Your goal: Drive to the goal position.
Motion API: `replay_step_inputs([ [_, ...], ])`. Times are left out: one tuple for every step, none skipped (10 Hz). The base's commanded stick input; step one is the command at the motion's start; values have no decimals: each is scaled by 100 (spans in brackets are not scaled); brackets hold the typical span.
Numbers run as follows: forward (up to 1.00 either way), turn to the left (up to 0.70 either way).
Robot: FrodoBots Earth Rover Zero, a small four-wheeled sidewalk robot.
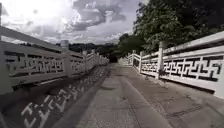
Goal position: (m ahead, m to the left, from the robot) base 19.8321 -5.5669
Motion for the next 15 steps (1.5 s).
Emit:
replay_step_inputs([
  [42, 0],
  [24, 0],
  [5, 0],
  [0, 0],
  [0, 0],
  [0, 0],
  [0, 0],
  [0, 0],
  [0, 0],
  [0, 0],
  [0, 0],
  [0, 0],
  [38, 0],
  [45, 0],
  [45, 0],
])
